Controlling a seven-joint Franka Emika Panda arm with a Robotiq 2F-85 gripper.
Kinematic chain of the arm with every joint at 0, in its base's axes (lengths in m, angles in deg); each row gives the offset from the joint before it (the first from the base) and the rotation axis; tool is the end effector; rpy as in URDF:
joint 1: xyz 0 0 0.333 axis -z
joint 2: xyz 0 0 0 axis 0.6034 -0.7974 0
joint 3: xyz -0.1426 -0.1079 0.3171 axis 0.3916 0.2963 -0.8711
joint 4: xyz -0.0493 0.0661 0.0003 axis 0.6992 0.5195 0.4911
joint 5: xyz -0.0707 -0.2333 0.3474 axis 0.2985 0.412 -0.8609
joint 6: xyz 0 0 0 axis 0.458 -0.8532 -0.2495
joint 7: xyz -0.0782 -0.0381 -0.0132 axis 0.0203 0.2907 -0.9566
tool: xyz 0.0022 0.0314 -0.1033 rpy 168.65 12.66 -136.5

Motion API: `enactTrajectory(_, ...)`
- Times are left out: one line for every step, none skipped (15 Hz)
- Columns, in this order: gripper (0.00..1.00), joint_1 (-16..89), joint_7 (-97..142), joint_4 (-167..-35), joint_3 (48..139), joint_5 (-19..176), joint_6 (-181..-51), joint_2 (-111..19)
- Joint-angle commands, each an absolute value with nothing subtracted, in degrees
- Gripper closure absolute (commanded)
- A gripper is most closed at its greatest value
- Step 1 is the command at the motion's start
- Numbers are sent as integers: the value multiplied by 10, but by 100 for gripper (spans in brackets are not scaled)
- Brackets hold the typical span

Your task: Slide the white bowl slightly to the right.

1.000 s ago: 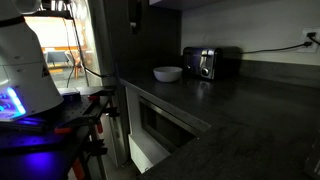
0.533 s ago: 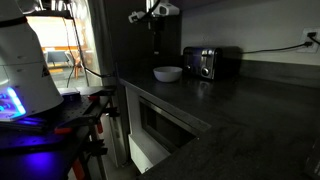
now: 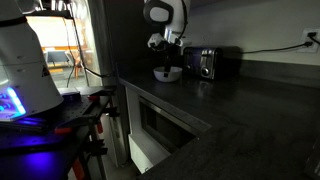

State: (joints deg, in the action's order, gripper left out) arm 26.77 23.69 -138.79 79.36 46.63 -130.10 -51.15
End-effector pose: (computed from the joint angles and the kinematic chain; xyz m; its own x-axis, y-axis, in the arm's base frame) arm 0.5263 0.1896 0.2002 0.9706 -0.1756 -0.1646 -0.2158 -0.9378 -0.2721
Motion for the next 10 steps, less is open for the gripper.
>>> enactTrajectory(42,288,227,-1345,775,458,-1293,-561)
enactTrajectory(49,291,225,-1338,772,459,-1294,-571)
enactTrajectory(58,291,227,-1334,771,462,-1295,-579)
enactTrajectory(64,291,229,-1332,770,465,-1298,-584)
enactTrajectory(73,291,231,-1331,770,467,-1300,-587)
enactTrajectory(80,291,233,-1332,770,468,-1302,-587)
enactTrajectory(88,289,238,-1334,773,468,-1307,-585)
enactTrajectory(95,286,250,-1338,779,468,-1317,-581)
enactTrajectory(100,285,262,-1342,787,470,-1329,-576)
enactTrajectory(100,285,271,-1344,793,472,-1339,-573)
